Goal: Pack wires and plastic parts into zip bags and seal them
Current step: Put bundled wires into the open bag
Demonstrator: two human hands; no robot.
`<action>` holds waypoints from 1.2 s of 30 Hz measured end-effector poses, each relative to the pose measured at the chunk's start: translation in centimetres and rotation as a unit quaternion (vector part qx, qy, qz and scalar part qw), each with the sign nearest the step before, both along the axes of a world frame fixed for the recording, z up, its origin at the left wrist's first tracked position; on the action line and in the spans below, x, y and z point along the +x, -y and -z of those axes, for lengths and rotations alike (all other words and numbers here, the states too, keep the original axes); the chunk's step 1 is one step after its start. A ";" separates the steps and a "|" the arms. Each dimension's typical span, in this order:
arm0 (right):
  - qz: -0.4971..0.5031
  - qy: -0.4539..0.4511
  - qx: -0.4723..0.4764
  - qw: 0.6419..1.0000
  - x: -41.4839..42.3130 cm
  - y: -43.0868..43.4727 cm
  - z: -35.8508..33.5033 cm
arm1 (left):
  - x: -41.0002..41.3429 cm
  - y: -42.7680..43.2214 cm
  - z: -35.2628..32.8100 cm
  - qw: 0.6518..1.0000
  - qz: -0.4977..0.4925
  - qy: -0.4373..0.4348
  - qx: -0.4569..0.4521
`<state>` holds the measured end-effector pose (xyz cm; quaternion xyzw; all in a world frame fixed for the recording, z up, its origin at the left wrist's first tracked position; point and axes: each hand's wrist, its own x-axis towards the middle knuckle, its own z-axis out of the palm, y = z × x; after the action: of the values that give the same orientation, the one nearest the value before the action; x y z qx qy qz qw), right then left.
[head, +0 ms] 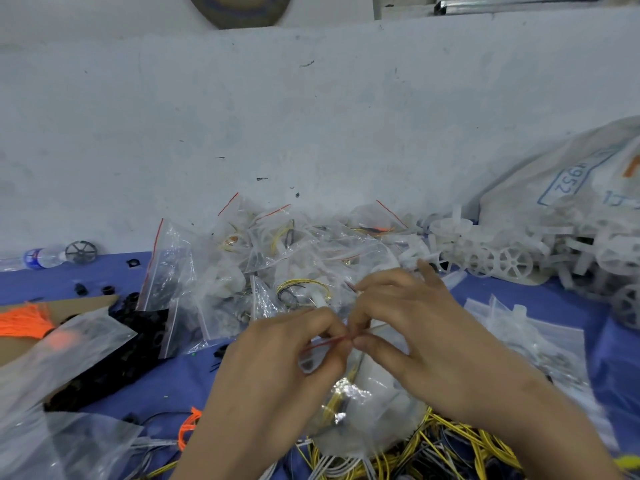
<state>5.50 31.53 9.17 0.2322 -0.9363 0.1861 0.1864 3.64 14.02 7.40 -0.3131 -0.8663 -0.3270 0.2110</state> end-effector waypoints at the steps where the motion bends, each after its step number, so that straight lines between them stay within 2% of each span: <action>1: 0.008 0.003 -0.001 1.000 0.0 -0.2 -0.1 | 0.0 0.1 0.0 1.000 -0.001 0.002 0.000; 7: 0.014 -0.018 -0.014 1.000 0.0 -0.7 0.0 | 0.0 -0.4 0.3 1.000 -0.007 0.013 0.019; 17: -0.029 -0.039 -0.062 0.997 -0.5 -0.9 0.2 | -0.2 -0.6 0.6 0.998 0.003 0.036 0.042; 23: -0.036 -0.028 -0.083 0.996 -0.8 -1.2 0.0 | -0.2 -0.4 0.3 0.999 0.007 0.025 0.037; 27: -0.044 -0.044 -0.060 0.996 -0.7 -0.7 0.2 | -0.2 -0.6 0.5 0.998 0.005 0.024 0.049; 32: -0.042 -0.016 -0.111 0.993 -0.6 -1.7 -0.1 | -0.2 -0.4 0.3 0.999 0.010 0.013 0.034; 36: -0.040 -0.053 -0.094 0.993 -0.4 -2.0 -0.3 | -0.2 -0.4 0.3 0.999 0.011 0.013 0.037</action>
<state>5.14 33.54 9.48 0.2607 -0.8934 0.2678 0.2492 3.43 14.41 7.14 -0.3100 -0.8527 -0.3654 0.2079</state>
